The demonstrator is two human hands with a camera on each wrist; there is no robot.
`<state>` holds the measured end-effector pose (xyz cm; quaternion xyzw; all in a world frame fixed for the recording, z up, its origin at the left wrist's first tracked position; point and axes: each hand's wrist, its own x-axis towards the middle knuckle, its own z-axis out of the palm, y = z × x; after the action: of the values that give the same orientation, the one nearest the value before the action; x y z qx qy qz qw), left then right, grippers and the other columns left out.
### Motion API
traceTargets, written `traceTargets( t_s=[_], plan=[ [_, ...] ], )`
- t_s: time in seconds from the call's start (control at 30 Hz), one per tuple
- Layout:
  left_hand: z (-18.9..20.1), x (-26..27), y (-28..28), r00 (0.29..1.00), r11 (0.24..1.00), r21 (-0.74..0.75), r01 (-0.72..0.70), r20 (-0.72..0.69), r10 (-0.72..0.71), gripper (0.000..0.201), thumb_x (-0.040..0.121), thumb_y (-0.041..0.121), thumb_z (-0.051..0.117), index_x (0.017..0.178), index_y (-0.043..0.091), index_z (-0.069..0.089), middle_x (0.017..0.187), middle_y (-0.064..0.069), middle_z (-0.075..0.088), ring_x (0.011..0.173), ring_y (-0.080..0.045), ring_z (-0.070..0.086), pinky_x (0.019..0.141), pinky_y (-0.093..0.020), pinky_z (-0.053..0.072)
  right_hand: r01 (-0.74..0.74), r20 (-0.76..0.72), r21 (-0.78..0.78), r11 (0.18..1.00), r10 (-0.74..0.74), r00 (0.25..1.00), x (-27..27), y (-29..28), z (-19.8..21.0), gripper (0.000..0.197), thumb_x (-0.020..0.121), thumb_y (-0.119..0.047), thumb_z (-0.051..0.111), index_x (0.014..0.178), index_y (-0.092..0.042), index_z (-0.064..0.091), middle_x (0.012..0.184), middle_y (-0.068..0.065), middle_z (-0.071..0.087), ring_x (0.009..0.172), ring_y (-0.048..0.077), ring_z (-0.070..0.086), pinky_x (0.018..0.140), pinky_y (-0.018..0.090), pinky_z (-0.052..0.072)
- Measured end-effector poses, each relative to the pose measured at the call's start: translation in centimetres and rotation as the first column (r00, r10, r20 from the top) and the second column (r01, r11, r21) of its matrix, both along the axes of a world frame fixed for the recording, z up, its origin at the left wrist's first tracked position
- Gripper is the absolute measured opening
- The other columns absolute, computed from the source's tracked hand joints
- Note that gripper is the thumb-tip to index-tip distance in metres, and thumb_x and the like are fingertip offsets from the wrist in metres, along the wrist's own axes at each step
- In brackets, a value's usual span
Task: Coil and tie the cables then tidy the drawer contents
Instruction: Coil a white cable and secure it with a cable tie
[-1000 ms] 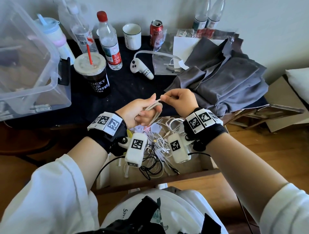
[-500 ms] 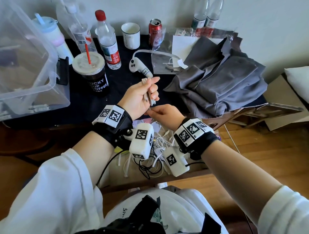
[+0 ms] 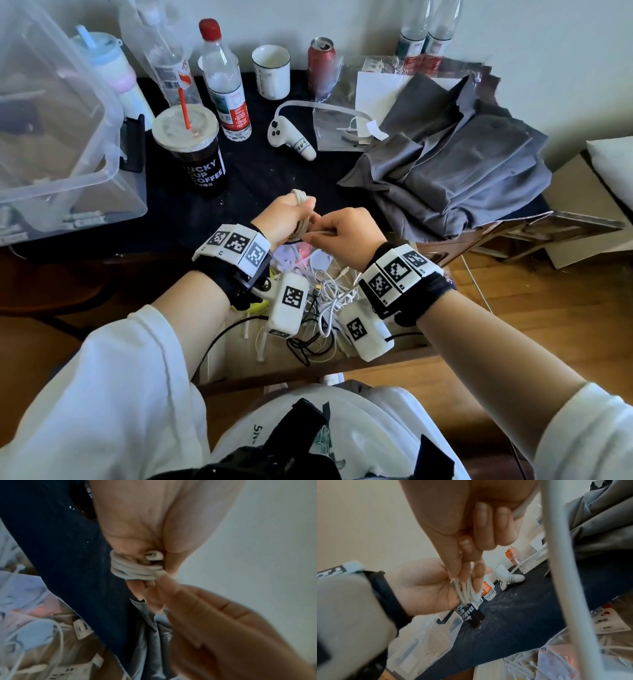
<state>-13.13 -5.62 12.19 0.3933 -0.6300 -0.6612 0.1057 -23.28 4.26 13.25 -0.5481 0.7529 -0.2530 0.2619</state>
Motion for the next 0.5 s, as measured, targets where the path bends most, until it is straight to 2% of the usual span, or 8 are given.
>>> traceTargets(
  t_s=[0.07,0.13,0.23,0.3,0.37,0.43,0.47,0.5],
  plan=[
    [-0.4,0.1,0.2,0.993,0.995,-0.003,0.1,0.069,-0.1,0.031,0.1,0.023,0.043,0.078,0.005,0.054,0.062,-0.008,0.056,0.053,-0.016,0.053,0.052,-0.024,0.043,-0.005,-0.012,0.004,1.0,0.005,1.0,-0.4,-0.2,0.1,0.014,0.079,-0.031,0.071,0.076,-0.017,0.074,0.066,-0.002,0.065,0.063,0.01,0.052,0.063,0.03,0.046],
    [-0.2,0.3,0.7,0.978,0.984,0.054,0.172,0.11,-0.177,0.046,0.102,0.031,0.035,0.07,0.004,0.052,0.048,-0.004,0.052,0.038,-0.013,0.048,0.041,-0.02,0.039,0.016,-0.016,-0.001,1.0,-0.016,1.0,-0.8,-0.4,0.0,0.012,0.074,-0.033,0.075,0.073,-0.022,0.072,0.072,-0.001,0.068,0.071,0.014,0.059,0.069,0.034,0.05],
    [0.0,0.6,0.9,0.95,0.948,0.169,0.271,0.11,-0.291,0.065,0.1,0.049,0.021,0.069,0.005,0.057,0.037,0.003,0.037,0.029,-0.009,0.031,0.035,-0.017,0.03,0.063,0.007,-0.048,0.997,-0.063,0.998,-1.6,-0.4,-0.2,0.013,0.073,-0.036,0.075,0.067,-0.029,0.067,0.065,-0.008,0.064,0.068,0.009,0.058,0.069,0.033,0.05],
    [0.0,1.0,0.5,0.938,0.899,0.307,0.312,0.052,-0.343,0.07,0.096,0.058,0.016,0.073,0.006,0.058,0.035,0.006,0.03,0.027,-0.007,0.024,0.034,-0.018,0.024,0.106,0.06,-0.108,0.988,-0.1,0.993,-2.1,-0.3,-0.3,0.01,0.078,-0.032,0.072,0.071,-0.027,0.069,0.068,-0.006,0.066,0.068,0.01,0.059,0.07,0.03,0.048],
    [0.3,1.3,0.2,0.937,0.852,0.404,0.333,-0.037,-0.348,0.064,0.094,0.058,0.019,0.07,0.01,0.053,0.033,0.008,0.026,0.025,-0.005,0.02,0.038,-0.022,0.015,0.143,0.116,-0.156,0.977,-0.125,0.985,-2.6,-0.2,-0.7,0.01,0.084,-0.025,0.067,0.08,-0.019,0.074,0.076,0.002,0.07,0.073,0.014,0.061,0.071,0.026,0.045],
    [0.9,1.6,0.1,0.946,0.811,0.486,0.325,-0.168,-0.278,0.051,0.089,0.055,0.031,0.066,0.013,0.05,0.033,0.009,0.025,0.025,-0.004,0.018,0.043,-0.025,0.009,0.191,0.17,-0.156,0.969,-0.165,0.972,-3.0,-0.2,-1.2,0.013,0.088,-0.021,0.062,0.082,-0.016,0.073,0.064,-0.009,0.068,0.062,0.001,0.057,0.061,0.017,0.04],
    [1.3,1.6,0.1,0.948,0.791,0.527,0.31,-0.239,-0.212,0.046,0.086,0.052,0.037,0.065,0.014,0.051,0.034,0.009,0.025,0.025,-0.004,0.019,0.044,-0.024,0.009,0.211,0.182,-0.139,0.967,-0.185,0.966,-3.2,-0.1,-1.5,0.016,0.09,-0.019,0.06,0.079,-0.017,0.071,0.053,-0.018,0.061,0.055,-0.004,0.054,0.056,0.013,0.036],
    [1.6,1.6,0.0,0.941,0.776,0.555,0.301,-0.307,-0.146,0.043,0.086,0.049,0.038,0.064,0.014,0.051,0.034,0.009,0.026,0.026,-0.004,0.02,0.042,-0.022,0.012,0.216,0.188,-0.111,0.97,-0.193,0.963,-3.4,-0.1,-1.7,0.02,0.092,-0.019,0.057,0.075,-0.02,0.068,0.046,-0.022,0.055,0.05,-0.006,0.052,0.053,0.012,0.035]
  ],
)
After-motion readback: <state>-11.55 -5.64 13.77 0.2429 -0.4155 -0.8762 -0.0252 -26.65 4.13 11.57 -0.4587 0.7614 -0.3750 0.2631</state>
